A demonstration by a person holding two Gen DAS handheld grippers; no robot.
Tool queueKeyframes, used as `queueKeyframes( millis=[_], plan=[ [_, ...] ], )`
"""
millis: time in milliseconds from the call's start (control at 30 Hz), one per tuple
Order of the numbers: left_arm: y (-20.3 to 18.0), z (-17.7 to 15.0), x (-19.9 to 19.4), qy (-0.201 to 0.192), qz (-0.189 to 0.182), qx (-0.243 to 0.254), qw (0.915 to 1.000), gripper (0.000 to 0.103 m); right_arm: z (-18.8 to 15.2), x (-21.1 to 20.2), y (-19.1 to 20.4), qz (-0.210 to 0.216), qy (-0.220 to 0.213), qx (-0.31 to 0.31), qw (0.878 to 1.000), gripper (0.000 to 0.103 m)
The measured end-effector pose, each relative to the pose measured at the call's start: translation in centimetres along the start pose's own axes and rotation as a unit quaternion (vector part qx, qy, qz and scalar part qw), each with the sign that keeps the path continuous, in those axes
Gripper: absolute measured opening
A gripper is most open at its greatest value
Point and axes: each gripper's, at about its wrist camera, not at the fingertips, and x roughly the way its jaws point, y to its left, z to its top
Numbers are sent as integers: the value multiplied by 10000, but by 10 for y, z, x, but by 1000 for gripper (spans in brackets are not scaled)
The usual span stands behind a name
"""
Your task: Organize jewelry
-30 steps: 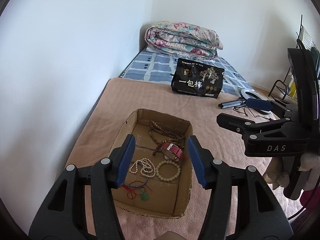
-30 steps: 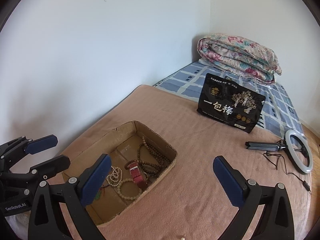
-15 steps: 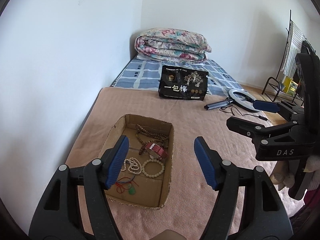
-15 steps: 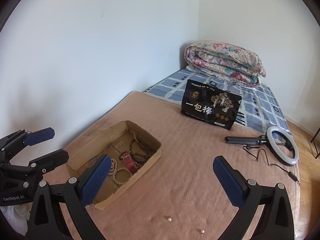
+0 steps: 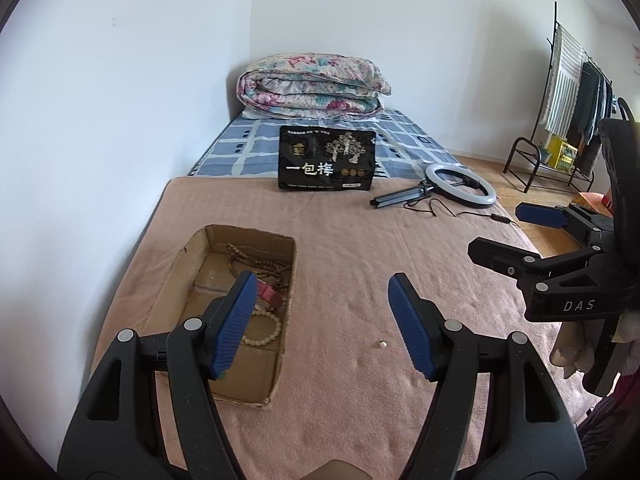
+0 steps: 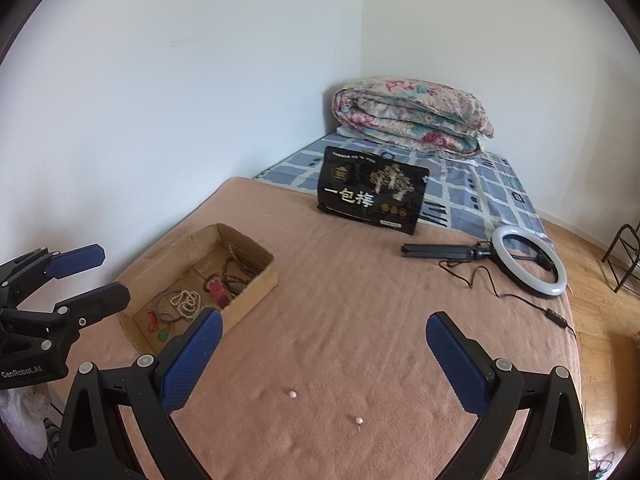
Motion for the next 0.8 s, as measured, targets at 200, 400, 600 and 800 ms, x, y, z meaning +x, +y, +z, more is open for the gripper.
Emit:
queueKeyframes(
  millis=[200,400,600,800],
  plan=[
    [-16,-6,5,71,-85,99,9999,70,-18,-5,-20,-131,47,74,9999,103],
    [-20,-16,17,184,-179,10,9997,70,-37,-5,-39,-280,70,176,9994,103],
    [-26,-31,38,418,-331,21,9986,70,-58,7,-56,-368,197,264,9988,103],
    [-38,-47,64,713,-437,130,9964,70,-81,24,-64,-309,407,363,9980,103]
  ],
)
